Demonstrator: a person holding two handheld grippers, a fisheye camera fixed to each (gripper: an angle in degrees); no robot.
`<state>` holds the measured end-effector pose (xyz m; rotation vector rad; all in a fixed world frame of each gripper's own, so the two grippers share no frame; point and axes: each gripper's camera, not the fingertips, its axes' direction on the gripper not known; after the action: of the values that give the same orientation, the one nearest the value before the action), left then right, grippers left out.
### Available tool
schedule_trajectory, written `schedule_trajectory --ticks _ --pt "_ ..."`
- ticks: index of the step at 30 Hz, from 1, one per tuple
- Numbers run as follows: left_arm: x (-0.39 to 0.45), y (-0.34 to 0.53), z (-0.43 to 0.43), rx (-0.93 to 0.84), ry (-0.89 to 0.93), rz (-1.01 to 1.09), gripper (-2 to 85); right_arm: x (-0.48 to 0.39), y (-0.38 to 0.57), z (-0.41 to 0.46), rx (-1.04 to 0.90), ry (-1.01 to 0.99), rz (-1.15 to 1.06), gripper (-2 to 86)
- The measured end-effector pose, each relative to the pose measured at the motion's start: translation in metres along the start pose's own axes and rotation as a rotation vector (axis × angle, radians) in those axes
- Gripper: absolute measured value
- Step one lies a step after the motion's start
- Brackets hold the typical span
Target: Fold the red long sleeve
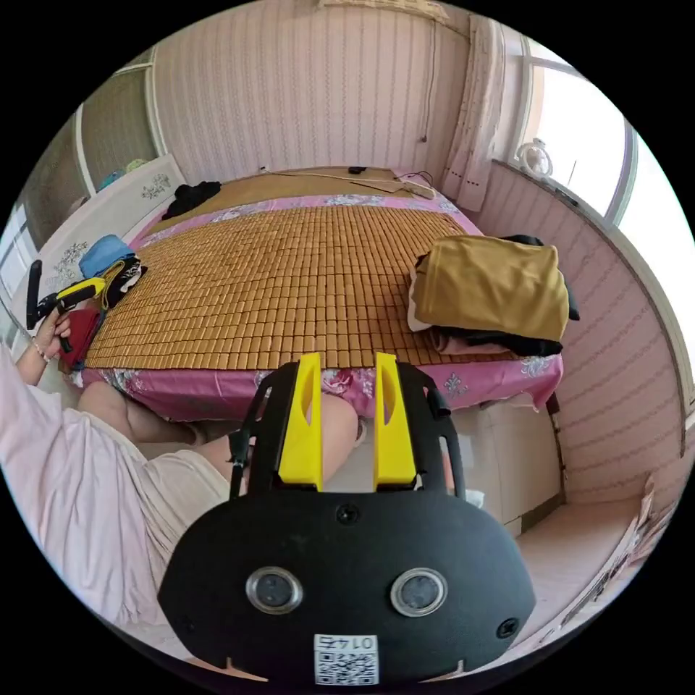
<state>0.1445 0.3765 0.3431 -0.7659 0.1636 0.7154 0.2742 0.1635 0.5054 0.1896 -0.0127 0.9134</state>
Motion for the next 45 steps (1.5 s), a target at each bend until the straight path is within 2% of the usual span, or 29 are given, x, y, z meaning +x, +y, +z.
schedule_trajectory --ticks 4,6,10,15,20,24,26,30,32,35,37,39,41,45 --pt "-0.032 0.050 -0.049 0.133 -0.131 -0.147 6.4 -0.089 -0.052 0.007 0.122 -0.148 -0.264 11.1" --pt "-0.060 0.090 -0.075 0.169 -0.144 -0.295 6.8 -0.156 -0.085 0.013 0.164 -0.321 -0.421 11.1" --pt "-0.098 0.164 -0.113 0.240 -0.198 -0.499 6.9 -0.280 -0.113 0.025 0.139 -0.490 -0.711 11.0" --pt "-0.148 0.275 -0.152 0.253 -0.384 -0.768 7.6 -0.481 -0.113 0.053 0.018 -0.697 -1.130 11.1" --pt "-0.201 0.341 -0.152 0.207 -0.428 -0.934 8.3 -0.651 -0.094 0.087 -0.078 -0.728 -1.393 11.3" --pt "-0.254 0.361 -0.128 0.186 -0.372 -1.007 9.4 -0.786 -0.061 0.123 -0.111 -0.622 -1.593 11.4" --pt "-0.273 0.360 -0.116 0.182 -0.367 -1.008 9.3 -0.833 -0.047 0.134 -0.100 -0.584 -1.657 11.4" --pt "-0.308 0.351 -0.101 0.196 -0.420 -0.966 9.3 -0.906 -0.016 0.158 0.050 -0.511 -1.750 12.7" --pt "-0.322 0.351 -0.094 0.187 -0.411 -0.968 9.3 -0.931 -0.008 0.181 0.030 -0.480 -1.767 14.0" --pt "-0.335 0.350 -0.088 0.205 -0.409 -0.966 9.7 -0.967 -0.003 0.229 -0.096 -0.420 -1.750 12.9" --pt "-0.342 0.347 -0.083 0.167 -0.412 -0.957 10.0 -0.975 -0.003 0.248 -0.098 -0.398 -1.718 11.1" --pt "-0.342 0.343 -0.088 0.170 -0.435 -0.933 10.0 -0.972 -0.013 0.250 -0.085 -0.432 -1.712 4.9" --pt "-0.339 0.343 -0.094 0.189 -0.459 -0.936 10.5 -0.960 -0.034 0.244 -0.038 -0.479 -1.675 2.7" --pt "-0.348 0.343 -0.104 0.219 -0.488 -1.026 11.8 -0.936 -0.101 0.240 -0.084 -0.610 -1.524 1.3"
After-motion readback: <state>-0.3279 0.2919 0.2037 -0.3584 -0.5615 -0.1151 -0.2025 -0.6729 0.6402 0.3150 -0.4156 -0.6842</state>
